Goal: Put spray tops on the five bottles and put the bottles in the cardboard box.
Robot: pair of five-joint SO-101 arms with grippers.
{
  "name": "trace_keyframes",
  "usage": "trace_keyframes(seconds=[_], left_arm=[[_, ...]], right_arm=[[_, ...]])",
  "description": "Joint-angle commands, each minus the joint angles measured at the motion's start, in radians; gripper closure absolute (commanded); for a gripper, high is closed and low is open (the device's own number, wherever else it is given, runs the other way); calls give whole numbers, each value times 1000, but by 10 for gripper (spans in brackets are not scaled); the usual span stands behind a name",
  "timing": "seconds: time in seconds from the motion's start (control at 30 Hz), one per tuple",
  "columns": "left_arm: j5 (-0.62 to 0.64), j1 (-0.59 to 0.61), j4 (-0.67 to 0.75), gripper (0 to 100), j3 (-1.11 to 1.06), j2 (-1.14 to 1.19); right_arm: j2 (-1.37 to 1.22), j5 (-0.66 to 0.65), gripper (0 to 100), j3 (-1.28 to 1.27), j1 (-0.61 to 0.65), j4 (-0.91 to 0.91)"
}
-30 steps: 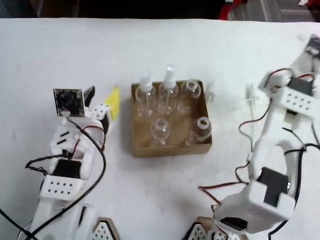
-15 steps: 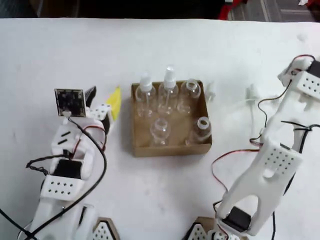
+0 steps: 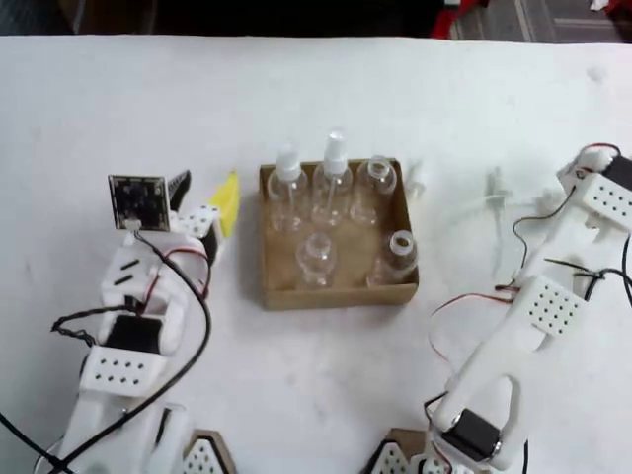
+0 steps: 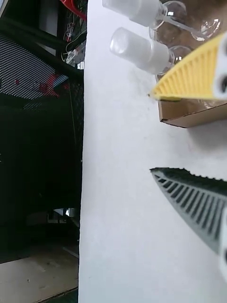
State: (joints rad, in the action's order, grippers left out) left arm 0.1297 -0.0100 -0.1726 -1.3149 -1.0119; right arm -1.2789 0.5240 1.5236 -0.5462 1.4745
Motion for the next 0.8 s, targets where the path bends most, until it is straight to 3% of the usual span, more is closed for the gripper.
trace_keyframes(seconds=[0.0,0.2,0.77], left_arm=[[-12,-12,23,790,5,-15],[-12,-12,23,790,5,-16],[-41,-12,23,790,5,-21]], right_arm=[[-4,8,875,41,-12,-38],[-22,17,810,43,-5,-67],[-10,17,809,35,48,-193]])
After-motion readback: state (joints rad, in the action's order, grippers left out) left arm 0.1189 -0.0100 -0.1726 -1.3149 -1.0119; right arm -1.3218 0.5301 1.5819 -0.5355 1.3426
